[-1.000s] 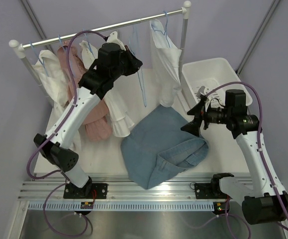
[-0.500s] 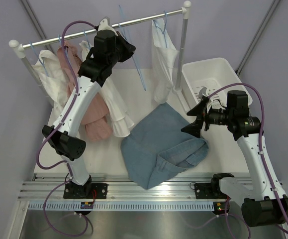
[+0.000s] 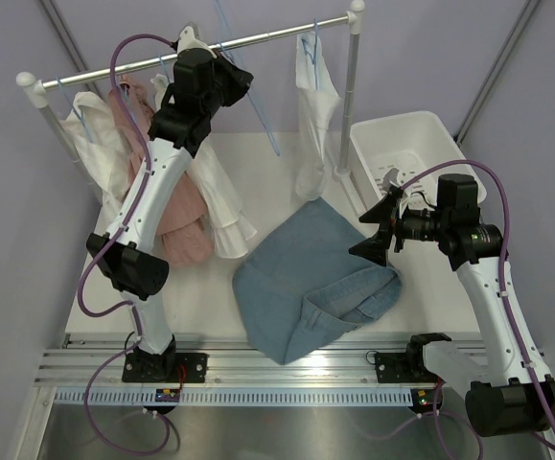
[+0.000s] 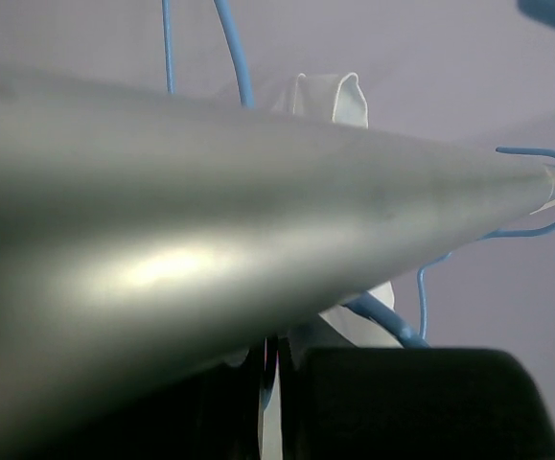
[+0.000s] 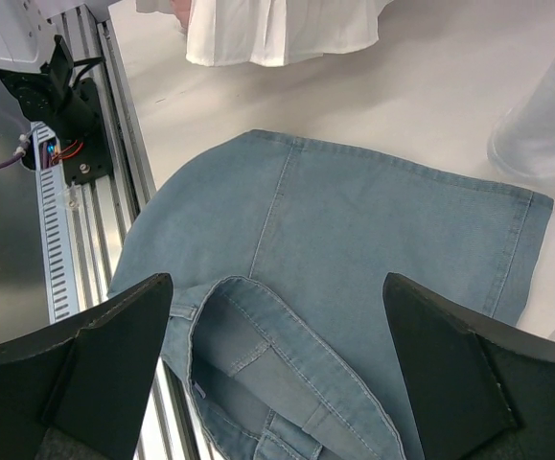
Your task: Remove the skirt from the hanger
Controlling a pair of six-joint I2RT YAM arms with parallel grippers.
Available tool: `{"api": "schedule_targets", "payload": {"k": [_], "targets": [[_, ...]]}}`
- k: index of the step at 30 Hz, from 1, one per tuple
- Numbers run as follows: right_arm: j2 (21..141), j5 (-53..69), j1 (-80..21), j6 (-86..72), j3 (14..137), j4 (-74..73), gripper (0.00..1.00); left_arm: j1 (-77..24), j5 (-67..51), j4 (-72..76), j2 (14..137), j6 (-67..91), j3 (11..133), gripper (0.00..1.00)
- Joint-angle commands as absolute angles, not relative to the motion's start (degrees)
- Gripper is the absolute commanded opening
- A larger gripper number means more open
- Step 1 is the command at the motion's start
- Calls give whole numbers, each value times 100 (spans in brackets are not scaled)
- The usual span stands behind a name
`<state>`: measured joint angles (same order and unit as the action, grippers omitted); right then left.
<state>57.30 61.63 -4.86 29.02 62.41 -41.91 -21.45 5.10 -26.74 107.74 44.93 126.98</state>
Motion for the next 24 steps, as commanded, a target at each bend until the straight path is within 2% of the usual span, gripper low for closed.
{"api": "schedule_targets", "payload": {"k": [1,8,14,24], "targets": [[5730,6390,-457,3050,6258,-4228,100,-2048,396,-2777,10890,4772,12762,3],[5731,6434,-457,3102,6267,-4289,99,-1995,229,-2830,10820,4807,12498,11],[5713,6504,-457,3146,6284,-4351,100,-1995,211,-2593,10513,4834,11813,11],[5695,6548,-457,3225,6311,-4430,99,-1995,167,-2417,10345,4992,11436,10]]}}
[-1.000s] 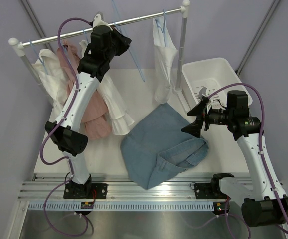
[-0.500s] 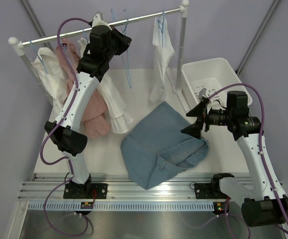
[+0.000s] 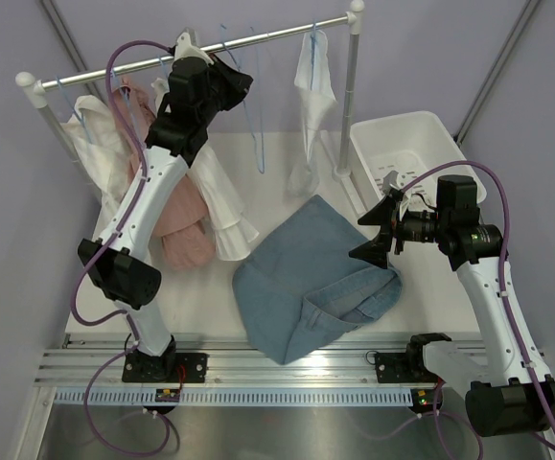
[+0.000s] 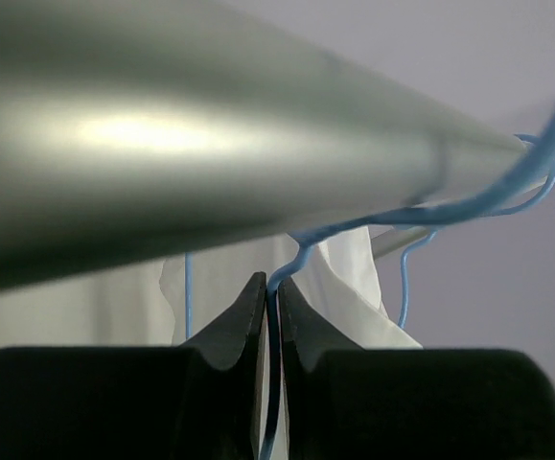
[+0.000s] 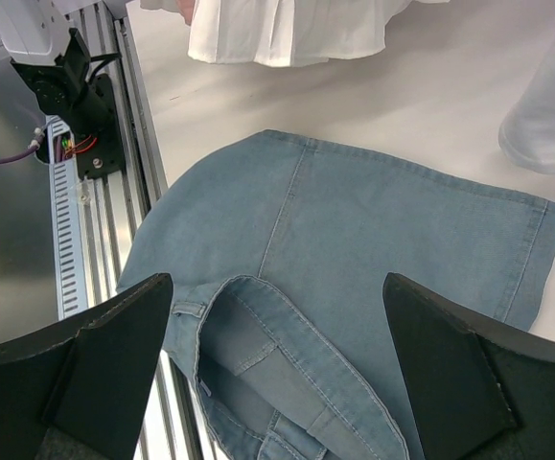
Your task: Remove the skirt from the hanger
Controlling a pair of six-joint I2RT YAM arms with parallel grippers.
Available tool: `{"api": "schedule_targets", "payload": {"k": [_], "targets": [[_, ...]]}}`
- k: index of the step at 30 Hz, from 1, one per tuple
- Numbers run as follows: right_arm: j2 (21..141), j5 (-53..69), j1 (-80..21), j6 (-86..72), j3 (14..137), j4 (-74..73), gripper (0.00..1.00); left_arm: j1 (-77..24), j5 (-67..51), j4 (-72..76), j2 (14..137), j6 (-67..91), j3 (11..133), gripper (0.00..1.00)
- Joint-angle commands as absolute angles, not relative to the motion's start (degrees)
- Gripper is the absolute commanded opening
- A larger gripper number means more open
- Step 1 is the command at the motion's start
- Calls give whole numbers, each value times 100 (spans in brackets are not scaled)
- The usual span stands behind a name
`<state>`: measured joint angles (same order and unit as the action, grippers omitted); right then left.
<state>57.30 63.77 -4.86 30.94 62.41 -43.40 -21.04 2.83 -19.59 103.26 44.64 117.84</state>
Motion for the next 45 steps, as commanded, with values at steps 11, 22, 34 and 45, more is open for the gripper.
{"api": "schedule_targets", "payload": {"k": [11,22,34,45], "targets": [[5695,6565,-457,3261,6311,-4456,99,-2030,35,-2162,9879,5001,10696,20],[5757,6811,-457,4129,6372,-5114,99,-2109,-167,-2145,9396,4861,10565,52],[5941,6427,-904,6196,6355,-6451,99,-2136,-702,-2153,8148,4123,9730,79],[6714,4413,-3540,6127,5591,-5433,99,-2145,-1327,-1873,6163,2164,7850,99]]}}
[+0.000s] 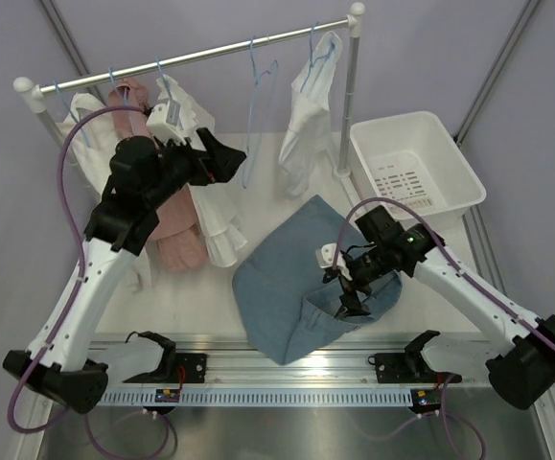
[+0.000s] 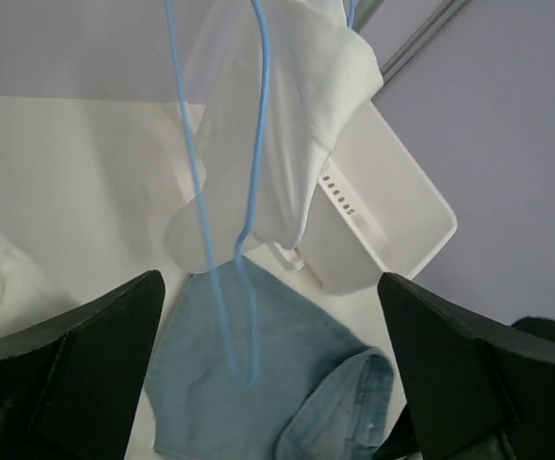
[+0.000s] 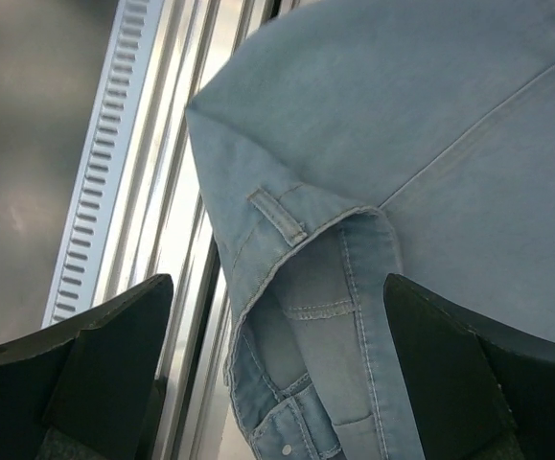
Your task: Remove the skirt from the hanger
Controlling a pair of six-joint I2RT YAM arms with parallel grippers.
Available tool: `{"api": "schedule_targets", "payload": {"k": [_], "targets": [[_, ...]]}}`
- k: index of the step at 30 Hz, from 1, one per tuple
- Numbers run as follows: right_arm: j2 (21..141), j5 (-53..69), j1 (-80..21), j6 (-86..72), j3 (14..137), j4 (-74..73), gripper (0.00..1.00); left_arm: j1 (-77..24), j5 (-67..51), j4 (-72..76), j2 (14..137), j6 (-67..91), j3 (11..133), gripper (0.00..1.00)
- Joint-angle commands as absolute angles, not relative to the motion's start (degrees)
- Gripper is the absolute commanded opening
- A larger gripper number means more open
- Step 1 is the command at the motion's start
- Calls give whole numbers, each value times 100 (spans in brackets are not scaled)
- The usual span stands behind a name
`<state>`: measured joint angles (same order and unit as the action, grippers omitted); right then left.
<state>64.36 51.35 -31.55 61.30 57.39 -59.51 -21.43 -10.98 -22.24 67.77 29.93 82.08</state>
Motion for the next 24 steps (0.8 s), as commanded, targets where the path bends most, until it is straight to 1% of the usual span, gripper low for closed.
{"api": "schedule_targets", "payload": {"k": [1,3,4,7,11,14,16,17,18,20,21,24], "targets": [[6819,4177,-3873,5856,5529,-5301,99,-2145,-1318,-1863,5796,2049,7562,99],[7022,3851,-4252,5312,5267,-4652,100,-2145,-1310,-1924,5468,1882,7349,99],[7170,3406,-4637,5143,5160,-4153,99,-2153,-1318,-1986,5180,1829,7182,99],[7470,2570,-5113,4791,4843,-3422,100,-2145,-1336,-2267,4835,1688,6927,99],[8119,1759,-5194,4737,4781,-3217,99,-2145,-1353,-2417,4133,1652,6497,99],[8349,1591,-5221,4825,4676,-3156,99,-2145,-1371,-2382,3815,1722,6137,99],[8446,1564,-5247,4834,4649,-3146,91,-2153,-1380,-2347,3552,1793,5986,99],[8559,1564,-5238,4834,4710,-3173,86,-2145,-1380,-2321,3472,1845,5855,99],[8621,1564,-5247,4799,4763,-3216,73,-2145,-1380,-2312,3332,1889,5784,99],[8754,1599,-5238,4755,4947,-3383,56,-2145,-1397,-2242,3191,1977,5661,99],[8763,1730,-5238,4764,5009,-3462,35,-2153,-1415,-2233,3130,2004,5530,99],[8483,2125,-5203,4772,5203,-3770,2,-2145,-1529,-2189,2936,2118,5353,99]]}}
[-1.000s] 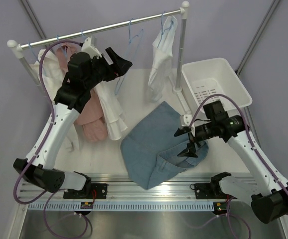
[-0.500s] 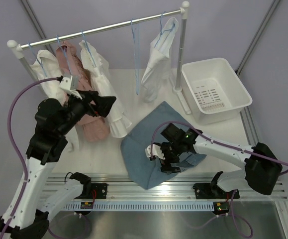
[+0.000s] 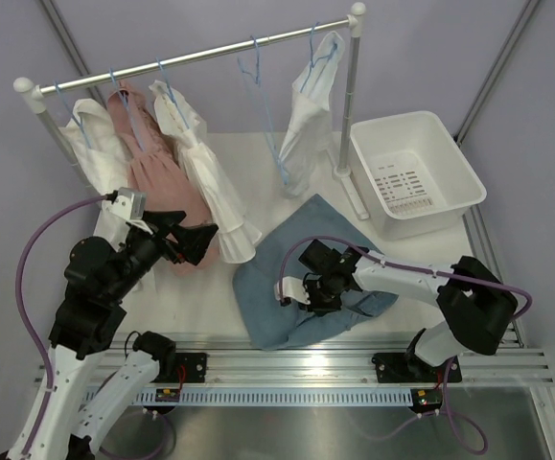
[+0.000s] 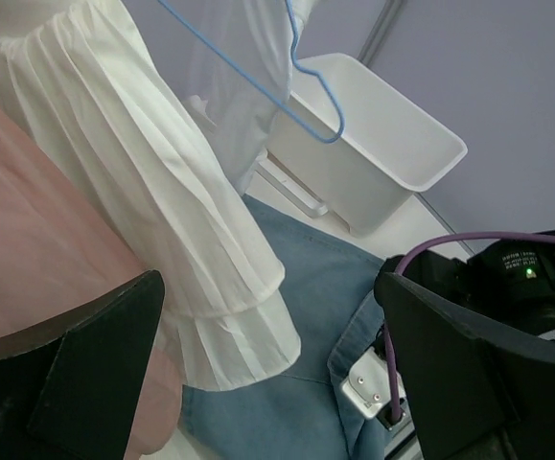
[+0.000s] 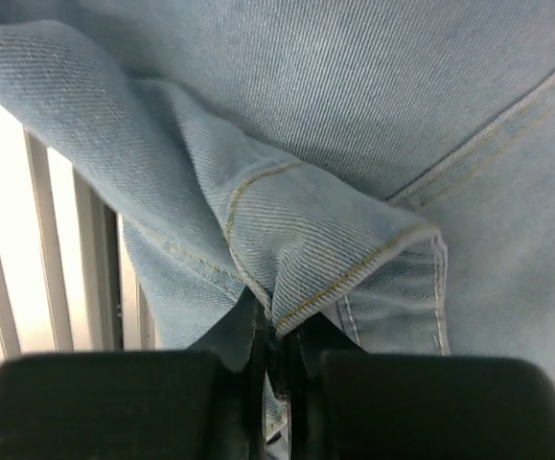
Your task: Remove the skirt from the hanger
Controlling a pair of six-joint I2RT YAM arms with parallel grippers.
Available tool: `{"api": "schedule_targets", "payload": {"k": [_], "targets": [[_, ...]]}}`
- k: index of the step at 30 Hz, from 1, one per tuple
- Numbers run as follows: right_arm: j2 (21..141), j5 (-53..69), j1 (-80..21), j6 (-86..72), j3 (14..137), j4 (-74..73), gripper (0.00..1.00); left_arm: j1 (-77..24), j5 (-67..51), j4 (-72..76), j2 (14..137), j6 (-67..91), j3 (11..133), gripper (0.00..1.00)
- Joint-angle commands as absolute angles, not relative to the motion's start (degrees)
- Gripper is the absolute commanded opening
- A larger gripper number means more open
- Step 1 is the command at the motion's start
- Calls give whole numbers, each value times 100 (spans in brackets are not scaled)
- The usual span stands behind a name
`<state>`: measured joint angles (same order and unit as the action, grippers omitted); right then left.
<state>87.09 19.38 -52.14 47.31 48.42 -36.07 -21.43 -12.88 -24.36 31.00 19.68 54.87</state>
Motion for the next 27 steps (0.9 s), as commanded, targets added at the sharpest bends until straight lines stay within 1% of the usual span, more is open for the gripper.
{"api": "schedule_targets", "payload": {"k": [1,4,6,7,8,10,11,13,14,16,17,19,20,21,24,27], "targets": [[8142,2292,-5168,4816,5247,-3962,0,-2153,-1555,-2197,2849,2136,5318,99],[7413,2864,-4915,5018,5606,-4576,0,-2153,-1643,-2232,2690,2197,5212,99],[7068,3127,-4695,5115,6159,-5085,0,-2145,-1661,-2198,2585,2294,5142,99],[6779,3259,-4389,5150,6413,-5254,0,-2153,-1644,-2154,2540,2337,5046,99],[6646,3391,-4212,5211,6912,-5412,0,-2153,-1617,-2092,2470,2425,5001,99],[6409,3752,-3834,5238,7503,-5842,0,-2153,-1582,-2048,2417,2496,4948,99],[6372,3823,-3475,5247,8132,-5975,0,-2153,-1547,-2039,2391,2540,4948,99],[6302,4025,-3104,5177,8733,-6143,0,-2145,-1503,-2048,2391,2566,4974,99],[6302,4051,-2755,4933,9276,-6109,0,-2145,-1494,-2039,2408,2566,5001,99],[6371,4017,-2410,4616,9806,-5854,0,-2153,-1468,-2039,2443,2566,5045,99],[6416,4025,-2034,4275,10287,-5740,0,-2145,-1468,-2030,2452,2566,5088,99],[6564,3956,-1663,3878,10712,-5293,0,-2145,-1494,-2013,2496,2575,5141,99],[6626,3946,-1470,3441,11097,-5134,0,-2145,-1494,-2030,2513,2558,5159,99],[6688,3868,-1085,3219,11275,-4759,0,-2145,-1503,-2022,2514,2540,5203,99],[7065,3395,-443,2419,11925,-4020,0,-2145,-1538,-2074,2549,2479,5299,99],[7689,3068,-45,1943,12830,-3841,0,-2145,-1573,-2162,2575,2408,5370,99]]}}
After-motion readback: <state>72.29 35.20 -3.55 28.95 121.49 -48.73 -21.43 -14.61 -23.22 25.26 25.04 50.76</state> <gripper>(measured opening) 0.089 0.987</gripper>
